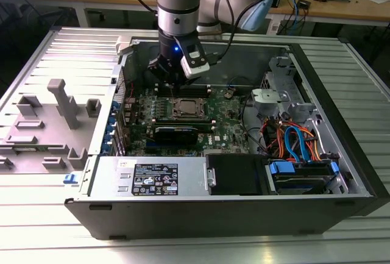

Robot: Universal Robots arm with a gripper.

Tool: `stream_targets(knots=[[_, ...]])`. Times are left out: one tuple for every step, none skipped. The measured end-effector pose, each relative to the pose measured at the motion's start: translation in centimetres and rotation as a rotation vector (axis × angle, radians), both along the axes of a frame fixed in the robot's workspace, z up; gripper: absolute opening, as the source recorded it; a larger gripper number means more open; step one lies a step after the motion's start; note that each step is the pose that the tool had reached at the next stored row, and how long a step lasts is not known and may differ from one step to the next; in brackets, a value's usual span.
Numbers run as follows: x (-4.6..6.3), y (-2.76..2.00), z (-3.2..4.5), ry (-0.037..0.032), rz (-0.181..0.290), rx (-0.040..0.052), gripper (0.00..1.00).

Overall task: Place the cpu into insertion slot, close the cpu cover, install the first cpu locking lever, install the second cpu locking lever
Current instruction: 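Install the first cpu locking lever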

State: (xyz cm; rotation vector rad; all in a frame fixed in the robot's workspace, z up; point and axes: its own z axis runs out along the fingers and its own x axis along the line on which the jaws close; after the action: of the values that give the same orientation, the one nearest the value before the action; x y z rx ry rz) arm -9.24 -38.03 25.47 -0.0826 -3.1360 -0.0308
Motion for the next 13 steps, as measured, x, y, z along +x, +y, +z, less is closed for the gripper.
stream_targets(knots=[[-0.21, 0.00, 0.00, 0.0000, 0.001, 0.0001, 0.11], [-0.41, 0.00, 0.00, 0.0001, 0.002, 0.0002, 0.11], [-0.62, 0.00, 0.00, 0.0000, 0.004, 0.0002, 0.11], [-0.74, 0.00, 0.03, 0.0001, 0.006, 0.0000, 0.11], [-0.84, 0.00, 0.05, 0.0001, 0.008, 0.0000, 0.11], [-0.96, 0.00, 0.06, 0.0001, 0.011, 0.0001, 0.11], [-1.04, 0.00, 0.06, -0.0001, 0.014, 0.0003, 0.11], [-1.04, 0.00, 0.06, -0.0001, 0.016, 0.0003, 0.11], [-1.04, 0.00, 0.06, -0.0001, 0.016, 0.0003, 0.11], [-1.05, 0.00, 0.06, 0.0000, 0.017, 0.0002, 0.11], [-1.05, 0.00, 0.07, 0.0001, 0.018, 0.0002, 0.11], [-1.05, 0.00, 0.06, 0.0000, 0.018, 0.0001, 0.11], [-1.05, 0.00, 0.06, 0.0000, 0.018, 0.0002, 0.11]])
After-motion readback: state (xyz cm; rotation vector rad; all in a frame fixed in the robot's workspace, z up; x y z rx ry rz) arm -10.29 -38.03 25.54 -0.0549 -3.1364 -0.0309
